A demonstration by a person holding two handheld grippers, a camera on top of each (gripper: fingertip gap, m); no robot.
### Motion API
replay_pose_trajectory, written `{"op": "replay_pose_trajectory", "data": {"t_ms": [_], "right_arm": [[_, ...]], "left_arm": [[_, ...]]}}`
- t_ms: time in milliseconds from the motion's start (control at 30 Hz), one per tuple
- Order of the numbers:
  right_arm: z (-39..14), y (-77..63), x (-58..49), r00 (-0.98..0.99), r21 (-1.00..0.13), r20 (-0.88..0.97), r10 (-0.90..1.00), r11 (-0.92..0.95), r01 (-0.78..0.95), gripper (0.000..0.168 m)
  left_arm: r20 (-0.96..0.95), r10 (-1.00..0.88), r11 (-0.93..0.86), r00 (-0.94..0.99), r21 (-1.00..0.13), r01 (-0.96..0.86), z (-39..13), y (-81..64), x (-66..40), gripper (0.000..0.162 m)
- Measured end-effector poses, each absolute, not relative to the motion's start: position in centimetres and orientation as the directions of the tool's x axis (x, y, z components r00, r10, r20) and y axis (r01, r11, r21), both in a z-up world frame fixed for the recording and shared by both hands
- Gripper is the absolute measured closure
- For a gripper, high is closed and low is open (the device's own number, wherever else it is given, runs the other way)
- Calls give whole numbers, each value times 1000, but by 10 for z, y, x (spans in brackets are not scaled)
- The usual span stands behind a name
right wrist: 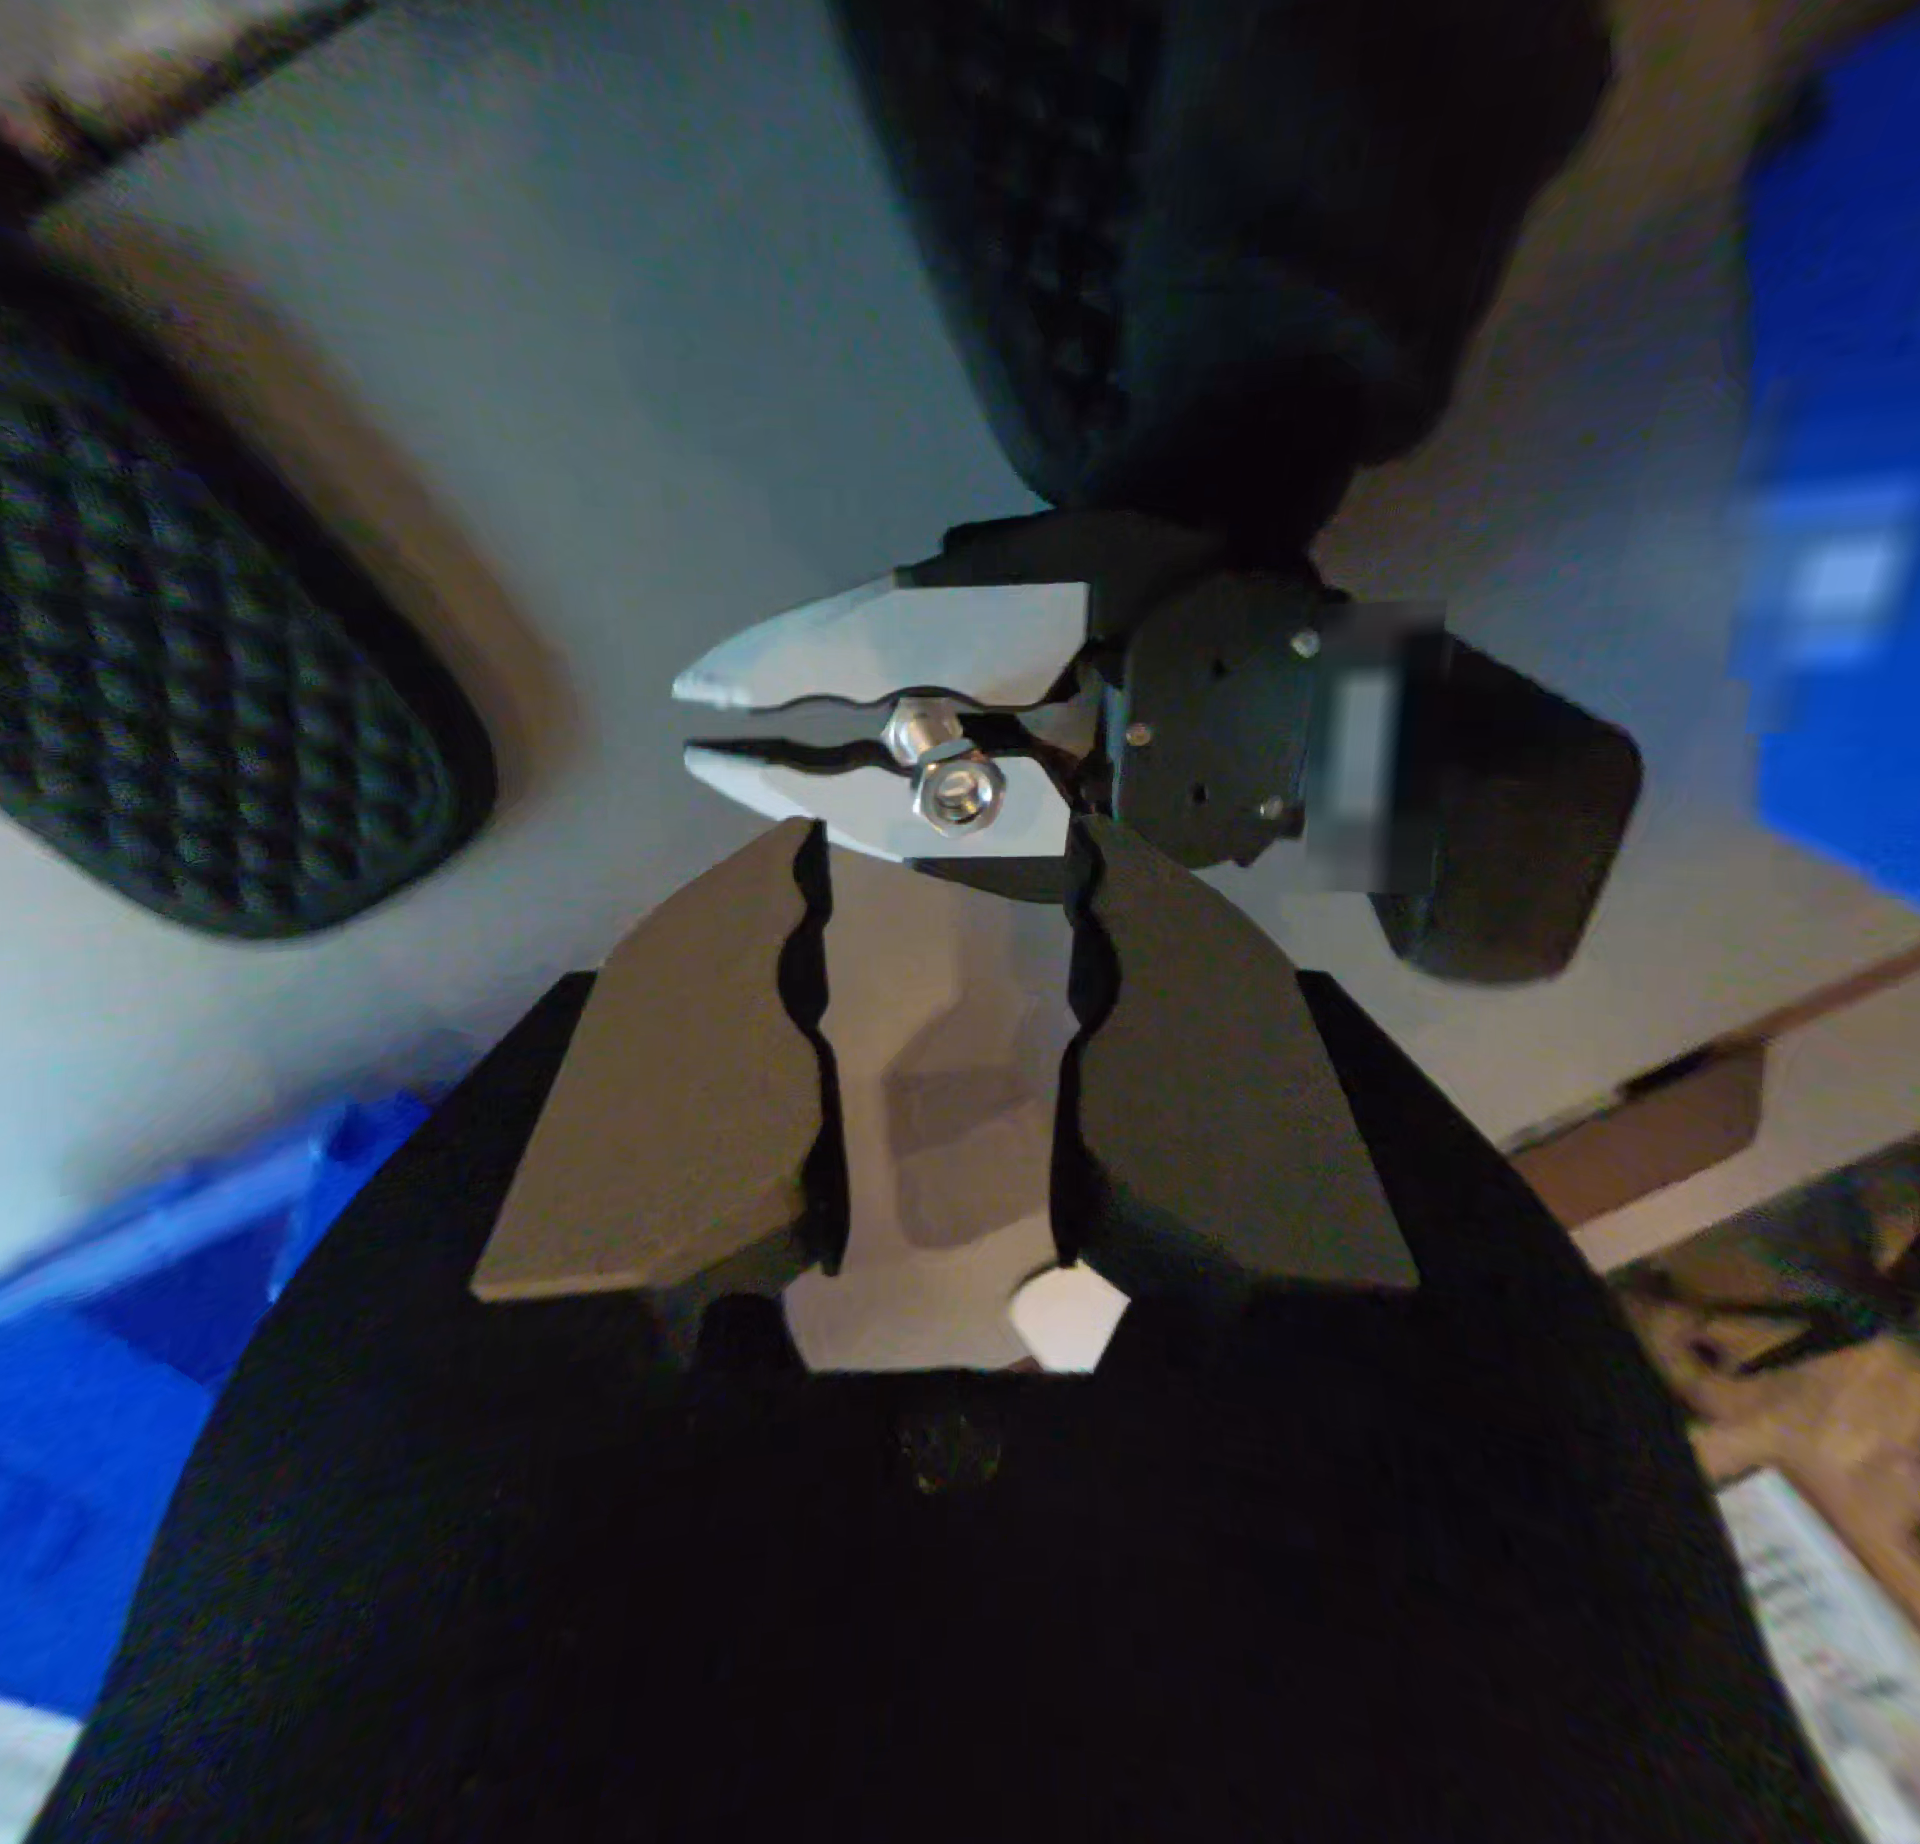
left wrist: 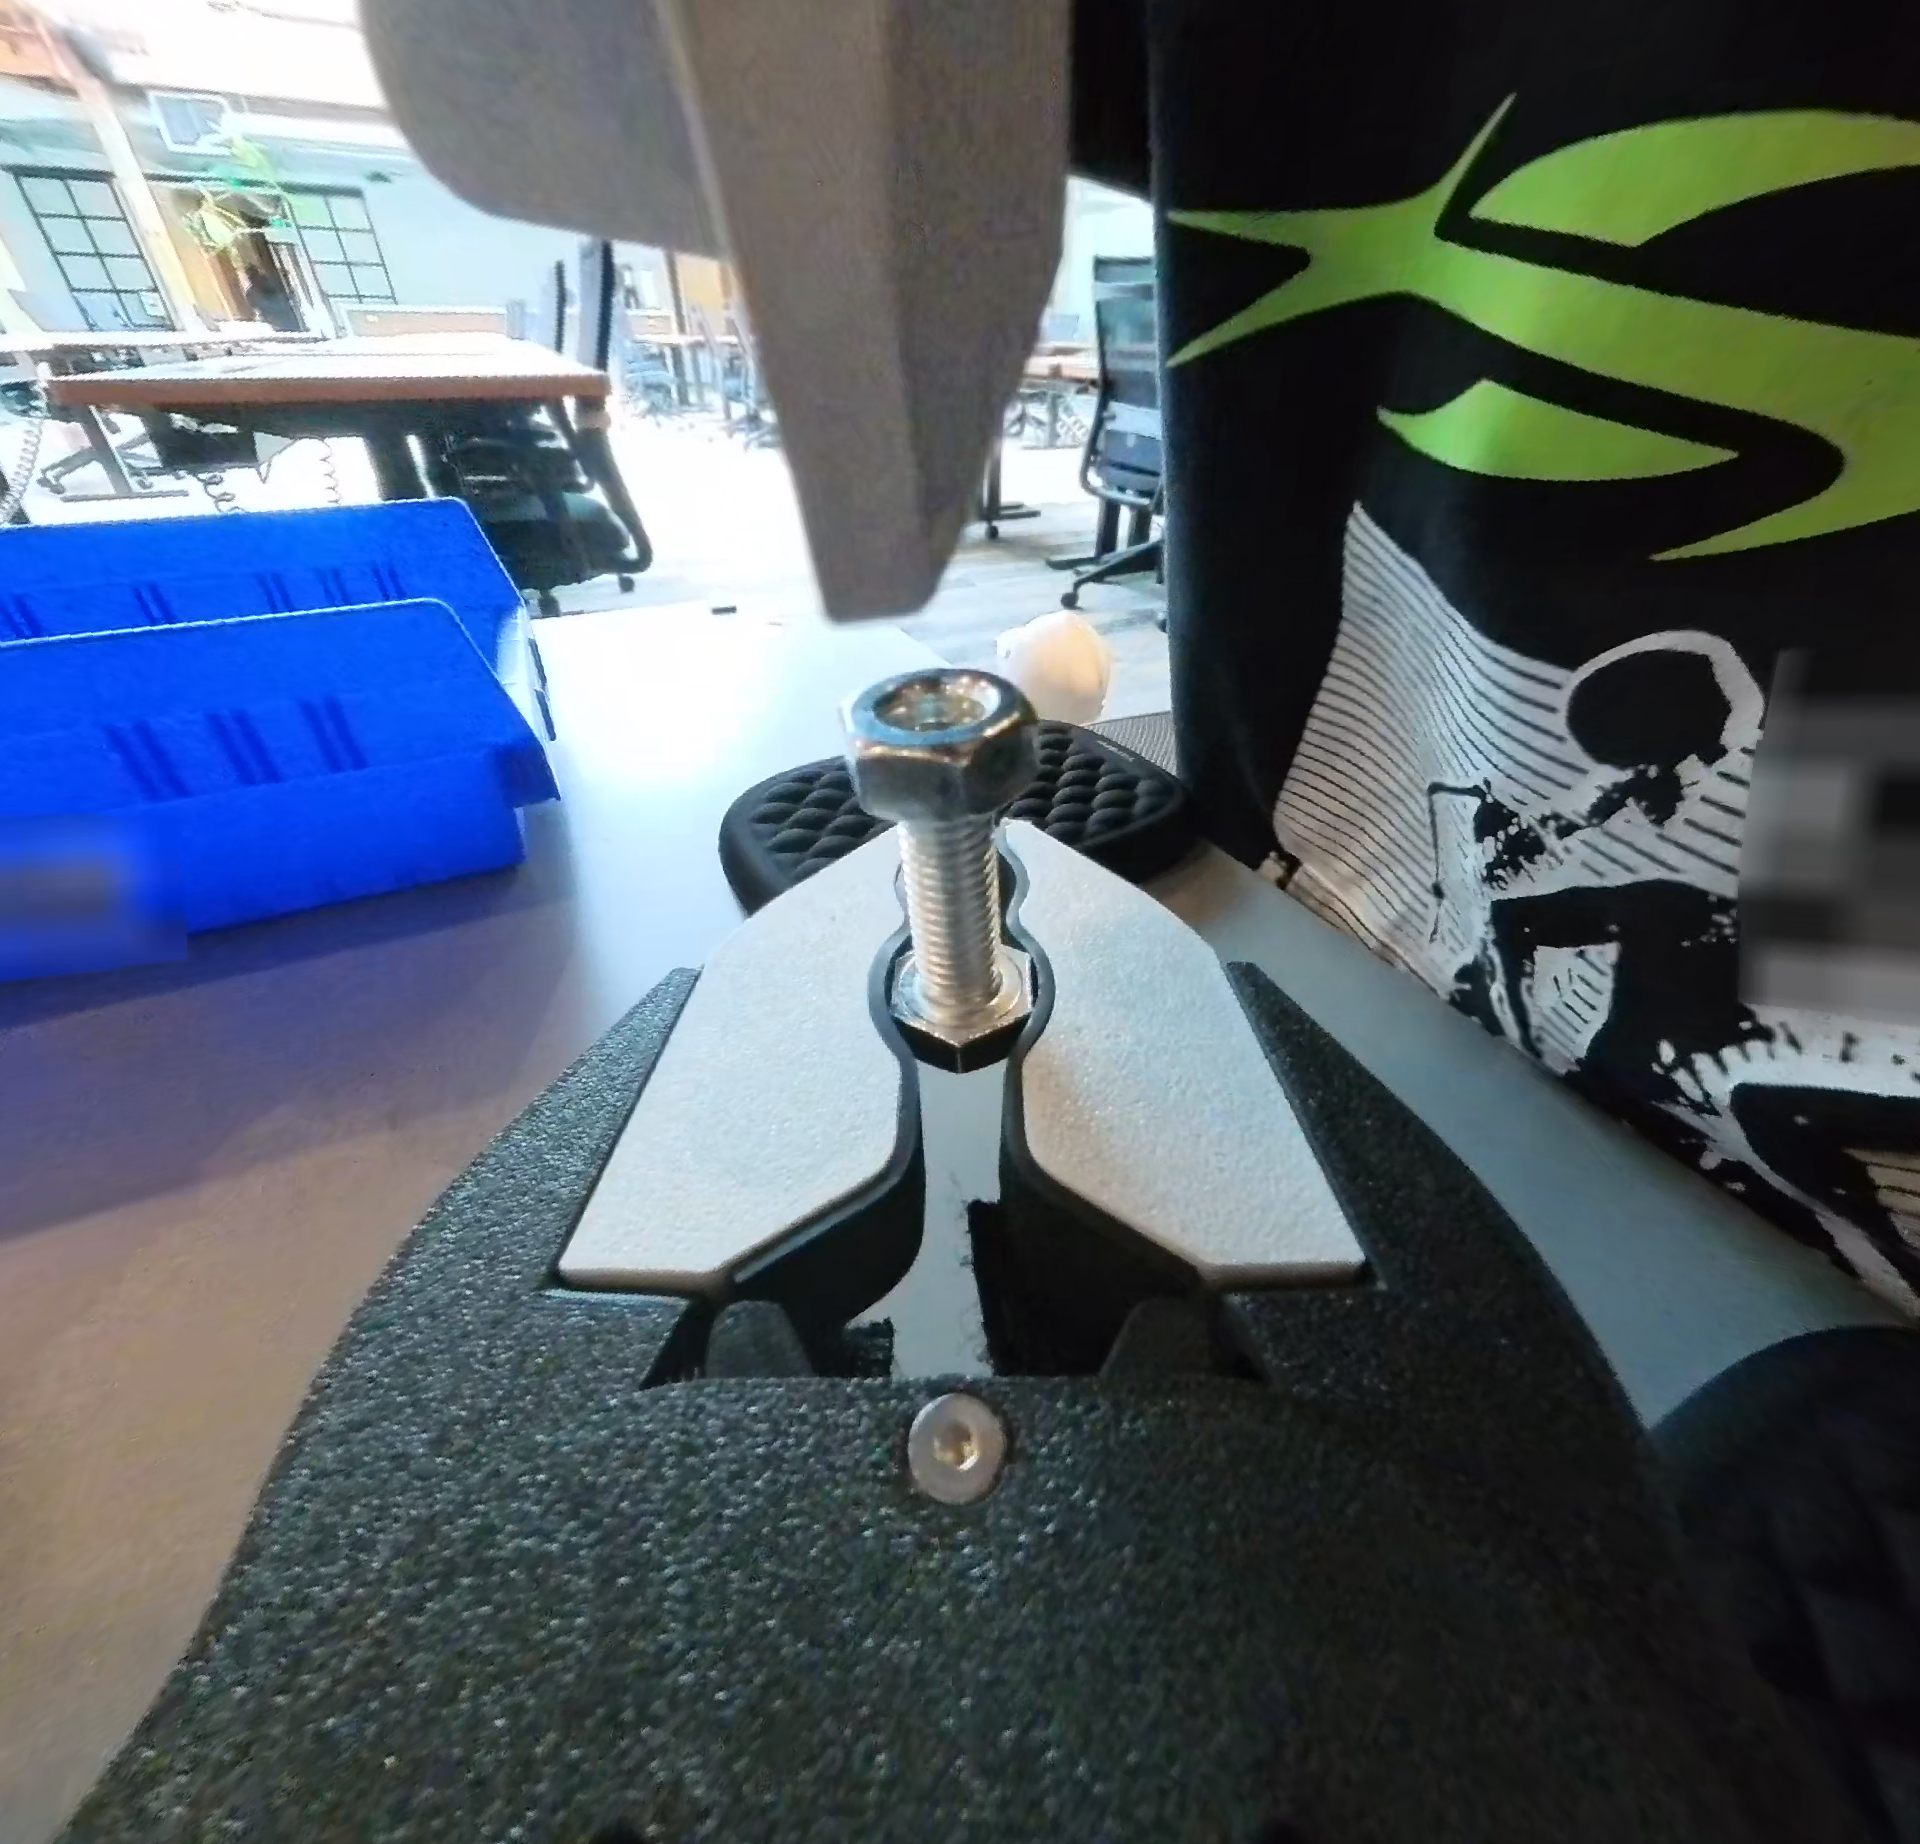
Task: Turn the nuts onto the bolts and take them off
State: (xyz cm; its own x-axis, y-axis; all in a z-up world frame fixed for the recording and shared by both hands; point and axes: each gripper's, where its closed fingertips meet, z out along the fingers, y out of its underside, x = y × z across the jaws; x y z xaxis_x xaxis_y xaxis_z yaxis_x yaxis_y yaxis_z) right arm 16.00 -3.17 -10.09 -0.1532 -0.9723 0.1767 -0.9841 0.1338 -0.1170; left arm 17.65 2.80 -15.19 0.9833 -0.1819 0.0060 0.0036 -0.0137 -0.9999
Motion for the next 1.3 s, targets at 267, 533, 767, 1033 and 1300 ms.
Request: {"op": "replay_pose_trajectory", "data": {"t_ms": [267, 533, 767, 1033, 1300], "right_arm": [[-113, -35, 161, 11, -130, 23, -1000, -14, -991, 143], [-115, -35, 160, -288, -154, 61, -956, 276, -949, 151], [-115, -33, 159, -857, -150, 62, -511, 844, -514, 151], [-114, -39, 162, -878, -224, 66, -474, 851, -476, 129], [-107, -33, 159, -148, -100, 150, -978, 134, -986, 127]], "left_arm": [[8, -185, -11, 983, -1000, 6, -152, 28, 177, 152], [8, -183, -11, 983, -1000, 6, -151, 27, 176, 152], [10, -176, -13, 984, -1000, 7, -152, 28, 176, 152], [6, -178, -11, 984, -1000, 4, -151, 27, 176, 152], [7, -187, -11, 982, -1000, 5, -151, 27, 177, 152]]}}
